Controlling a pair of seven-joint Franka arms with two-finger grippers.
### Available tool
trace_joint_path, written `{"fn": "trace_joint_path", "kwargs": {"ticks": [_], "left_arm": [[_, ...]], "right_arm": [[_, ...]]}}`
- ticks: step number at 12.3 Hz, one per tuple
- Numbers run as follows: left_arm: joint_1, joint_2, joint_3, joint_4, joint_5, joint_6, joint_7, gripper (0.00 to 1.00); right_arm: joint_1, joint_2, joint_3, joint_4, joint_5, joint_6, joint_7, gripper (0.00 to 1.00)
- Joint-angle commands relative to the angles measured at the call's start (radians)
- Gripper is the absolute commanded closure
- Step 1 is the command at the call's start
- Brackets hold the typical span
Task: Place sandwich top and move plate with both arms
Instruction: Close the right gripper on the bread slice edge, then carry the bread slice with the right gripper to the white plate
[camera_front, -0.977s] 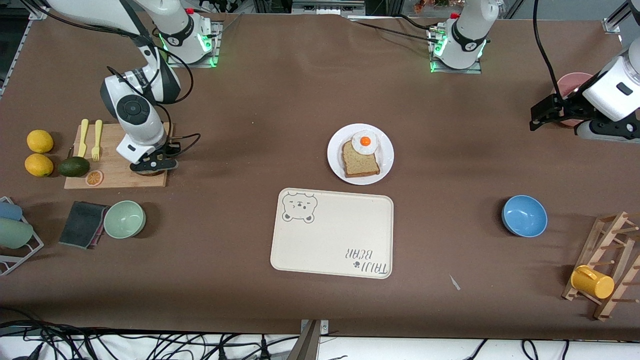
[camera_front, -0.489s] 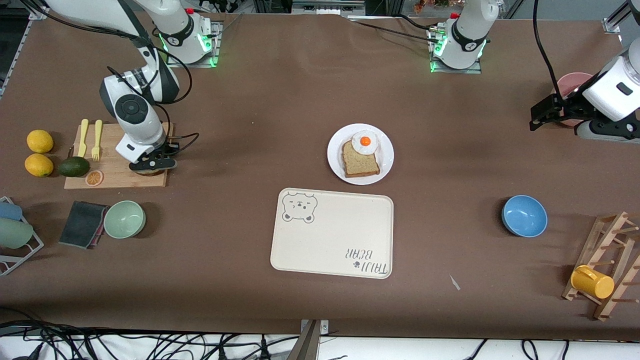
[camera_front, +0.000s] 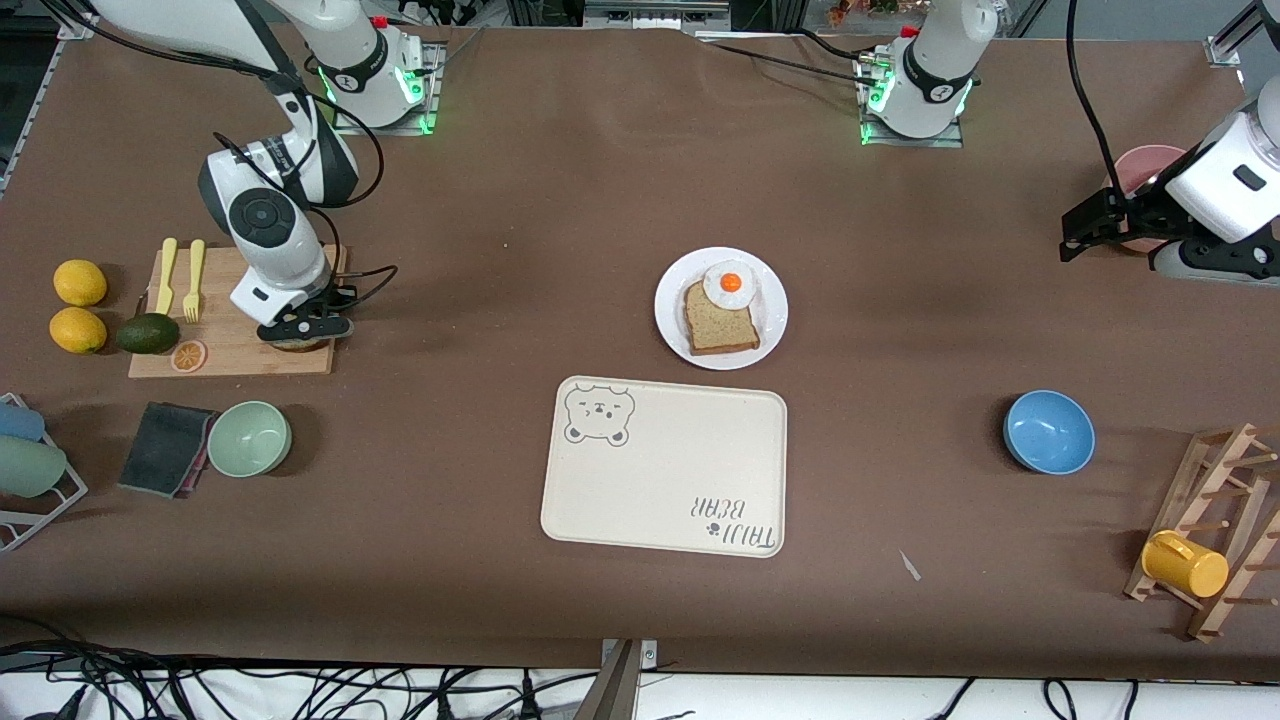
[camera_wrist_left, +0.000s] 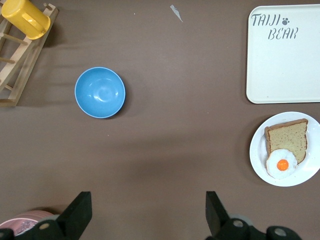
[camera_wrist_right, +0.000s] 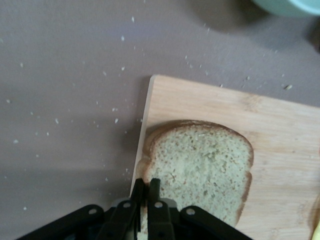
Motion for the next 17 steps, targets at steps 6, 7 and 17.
{"fn": "trace_joint_path", "kwargs": {"ticks": [6, 7, 17], "left_arm": [[-0.002, 0.002, 0.003, 0.016, 0.009, -0.012, 0.006, 0.00], [-0.002, 0.002, 0.003, 0.016, 0.009, -0.012, 0.006, 0.00], [0.003, 0.002, 0.003, 0.016, 0.009, -0.017, 0.008, 0.00]], "right_arm": [[0.003, -0.048, 0.192, 0.275, 0.100, -0.417, 0.003, 1.00], [0.003, -0.048, 0.232, 0.316, 0.146, -0.475, 0.008, 1.00], [0.267, 0.165, 0.435, 0.748, 0.400, -0.608, 0.610, 1.00]]}}
